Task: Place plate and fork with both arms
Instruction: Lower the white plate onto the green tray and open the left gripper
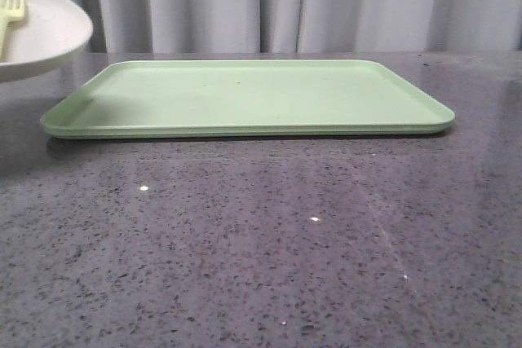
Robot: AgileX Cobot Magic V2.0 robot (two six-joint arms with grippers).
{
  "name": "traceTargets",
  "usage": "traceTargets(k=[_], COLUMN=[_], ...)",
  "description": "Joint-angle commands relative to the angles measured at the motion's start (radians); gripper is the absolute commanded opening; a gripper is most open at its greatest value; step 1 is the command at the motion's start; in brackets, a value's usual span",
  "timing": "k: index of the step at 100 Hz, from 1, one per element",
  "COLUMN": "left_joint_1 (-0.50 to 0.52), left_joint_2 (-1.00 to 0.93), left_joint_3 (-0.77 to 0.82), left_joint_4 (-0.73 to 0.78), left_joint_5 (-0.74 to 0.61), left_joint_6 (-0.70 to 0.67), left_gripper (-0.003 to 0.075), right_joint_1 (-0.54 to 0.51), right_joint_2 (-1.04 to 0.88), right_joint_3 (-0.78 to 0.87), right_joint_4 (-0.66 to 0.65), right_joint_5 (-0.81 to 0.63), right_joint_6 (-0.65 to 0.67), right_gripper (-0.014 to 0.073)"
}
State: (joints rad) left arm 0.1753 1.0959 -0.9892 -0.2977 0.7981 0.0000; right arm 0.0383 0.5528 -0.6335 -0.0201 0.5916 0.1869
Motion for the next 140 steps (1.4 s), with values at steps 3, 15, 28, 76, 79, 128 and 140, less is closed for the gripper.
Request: traceTargets(k=[3,15,28,76,79,128,140], left_joint_1=[-0.013,-0.077,-0.181,-0.438,-0.447,-0.491,-0.491], left_joint_2=[0.018,0.061,0.128,0.486,0.505,0.684,0.709], left_joint_3=[-0.038,-0.038,-0.062,-0.396,-0.413,-0.460,-0.460], left_joint_4=[-0.155,-0.197,-0.208,-0.327,-0.332,-0.356,-0.356], left_joint_5=[-0.095,-0.142,-0.186,-0.206,-0.206,-0.287,-0.283], left_joint_6=[0.056,0.063,0.063,0.053,0.053,0.039,0.039], left_gripper=[-0.0021,-0.0021,-0.0021,-0.0020,-0.0020,-0.0020,-0.0020], right_joint_1=[-0.004,-0.004,-0.004,-0.004,-0.004,-0.004,-0.004], right_joint_2=[0.009,0.009,0.009,0.009,0.009,0.009,0.009], right_joint_3=[-0.034,-0.034,-0.034,-0.034,-0.034,-0.034,-0.034], right_joint_4=[-0.006,-0.006,-0.006,-0.006,-0.006,-0.006,-0.006], right_joint_5=[-0.067,-0.073,-0.073,-0.062,-0.062,-0.054,-0.053], right_joint_6=[-0.001,-0.001,-0.001,-0.001,-0.001,-0.001,-0.001], right_gripper=[0.0526,0.0526,0.0526,0.0526,0.0526,0.0526,0.0526])
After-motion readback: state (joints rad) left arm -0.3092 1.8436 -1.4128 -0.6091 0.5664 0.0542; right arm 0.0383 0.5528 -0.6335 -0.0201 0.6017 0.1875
